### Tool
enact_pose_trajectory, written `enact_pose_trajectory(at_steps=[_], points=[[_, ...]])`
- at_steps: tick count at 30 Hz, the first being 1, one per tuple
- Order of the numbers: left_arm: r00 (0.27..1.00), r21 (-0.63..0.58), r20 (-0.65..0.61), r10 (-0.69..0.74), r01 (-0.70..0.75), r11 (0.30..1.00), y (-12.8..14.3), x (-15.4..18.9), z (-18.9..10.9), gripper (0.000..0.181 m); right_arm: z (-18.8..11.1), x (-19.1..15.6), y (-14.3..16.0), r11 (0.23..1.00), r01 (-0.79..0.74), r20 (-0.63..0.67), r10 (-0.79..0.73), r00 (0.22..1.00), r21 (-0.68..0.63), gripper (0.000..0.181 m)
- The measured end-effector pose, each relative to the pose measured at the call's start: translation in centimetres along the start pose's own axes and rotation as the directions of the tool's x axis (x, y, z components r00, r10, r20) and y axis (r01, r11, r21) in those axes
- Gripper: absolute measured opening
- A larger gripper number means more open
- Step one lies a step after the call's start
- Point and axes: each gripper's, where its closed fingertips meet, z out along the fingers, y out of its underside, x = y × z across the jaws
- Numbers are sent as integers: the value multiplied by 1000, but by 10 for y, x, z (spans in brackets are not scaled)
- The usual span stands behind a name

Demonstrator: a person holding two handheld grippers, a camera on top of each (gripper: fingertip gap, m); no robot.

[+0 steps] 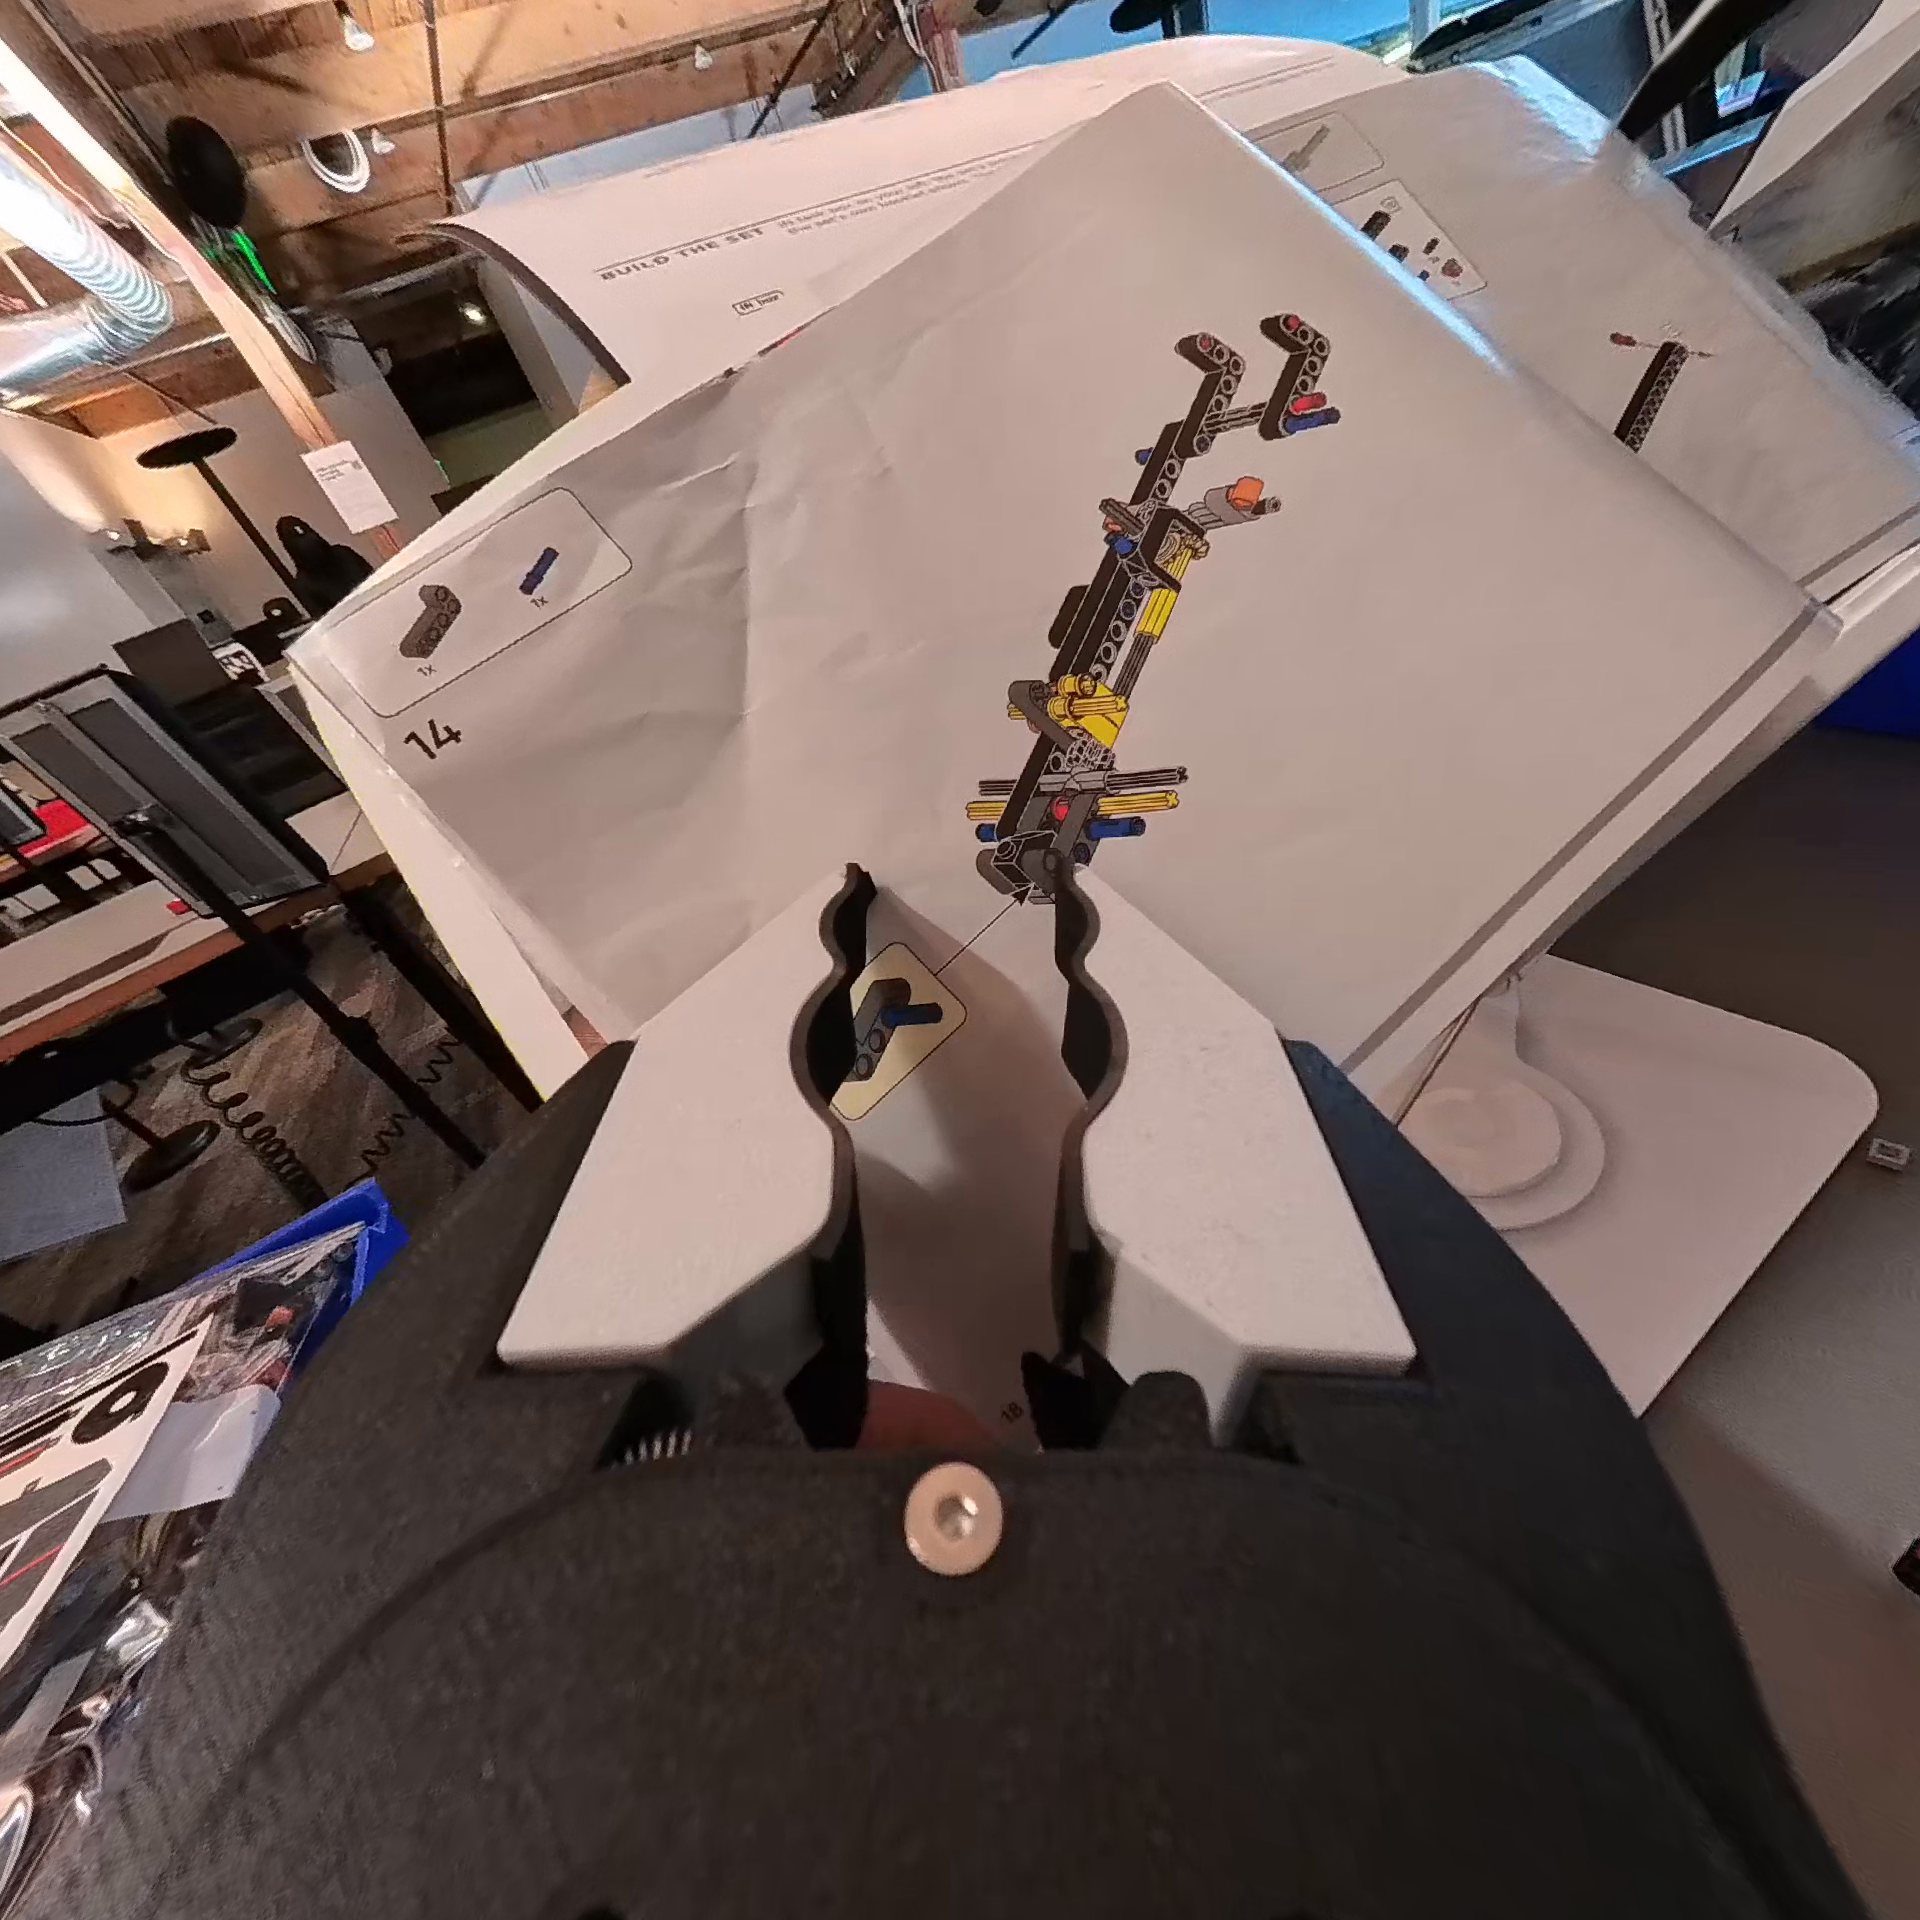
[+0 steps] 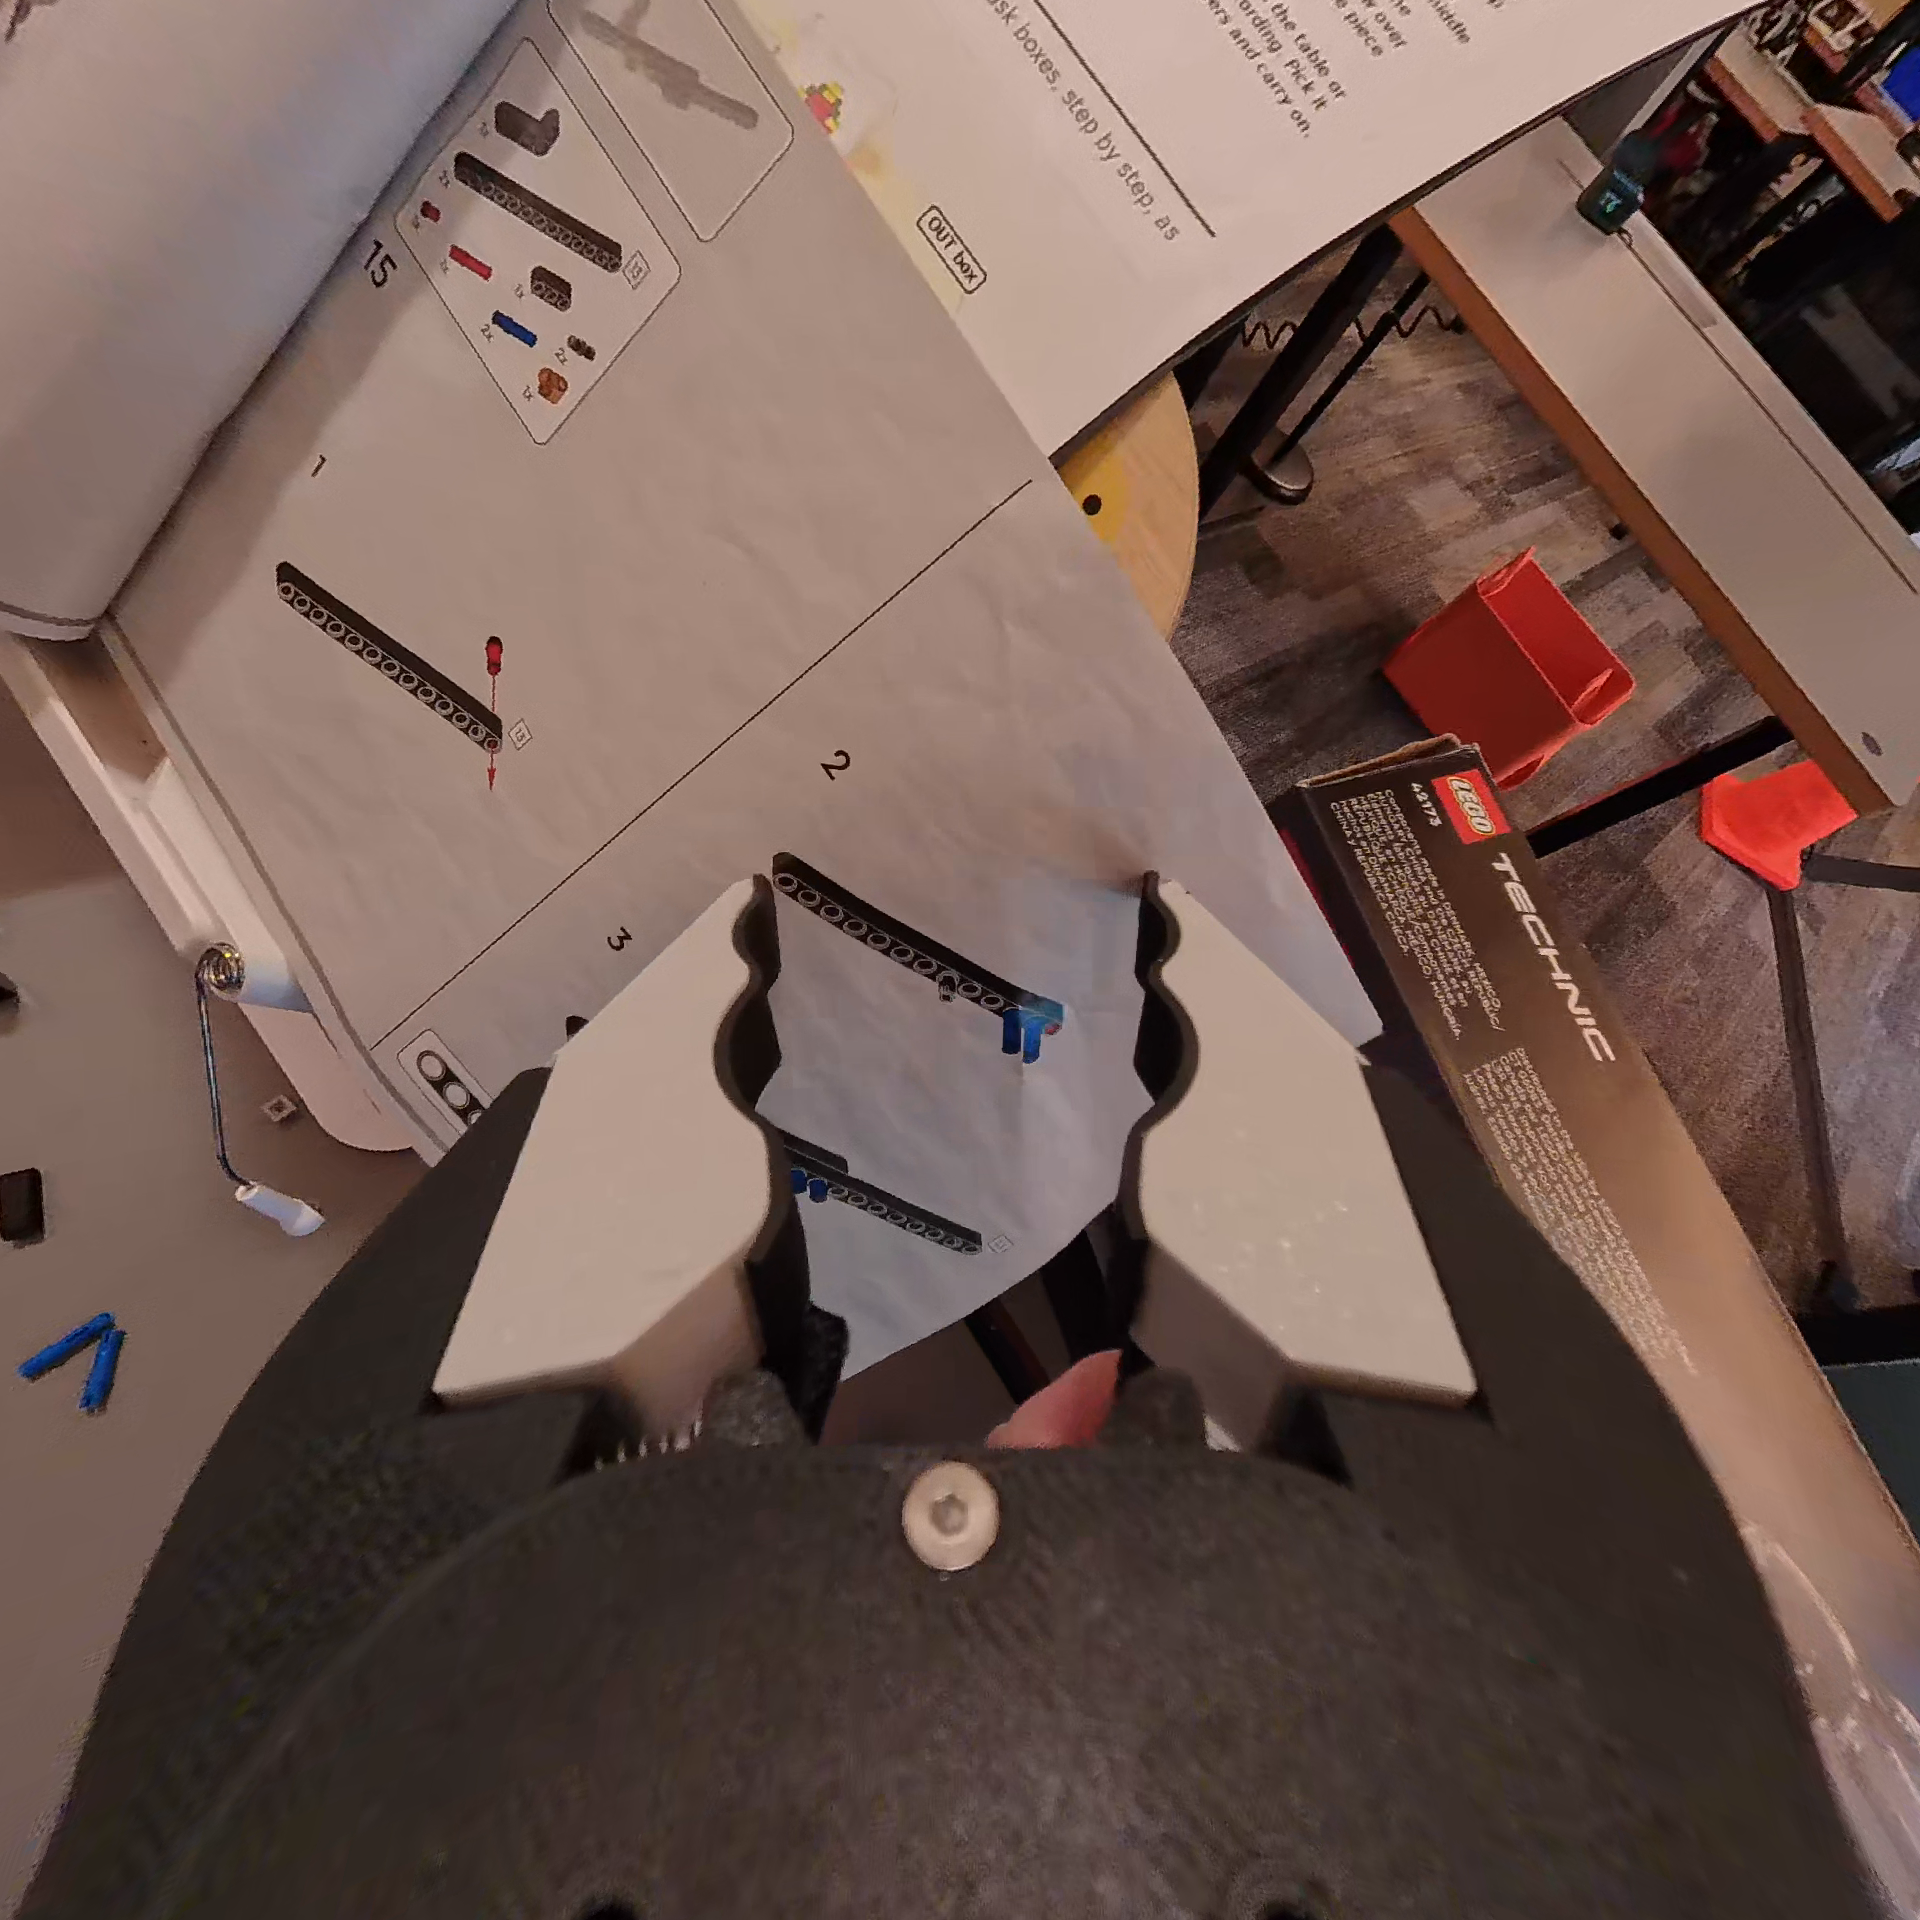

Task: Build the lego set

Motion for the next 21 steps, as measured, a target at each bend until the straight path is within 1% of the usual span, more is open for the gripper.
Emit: enact_pose_trajectory(at_steps=[1, 3, 21], points=[[1000, 1, 0, -1, 1, 1000, 0, 0, 0, 33, 1, 0, 0, 1000, -3, 4, 3, 1000, 1, 66], [1000, 0, 1, 0, 0, 1000, 0, 0, 0, 33, 1, -1, 0, 1000, -10, 9, 10, 1000, 3, 65], [1000, 0, -2, -5, 5, 1000, 0, 0, 0, 33, -7, -4, -3, 1000, 26, -13, -25, 1000, 18, 30]])
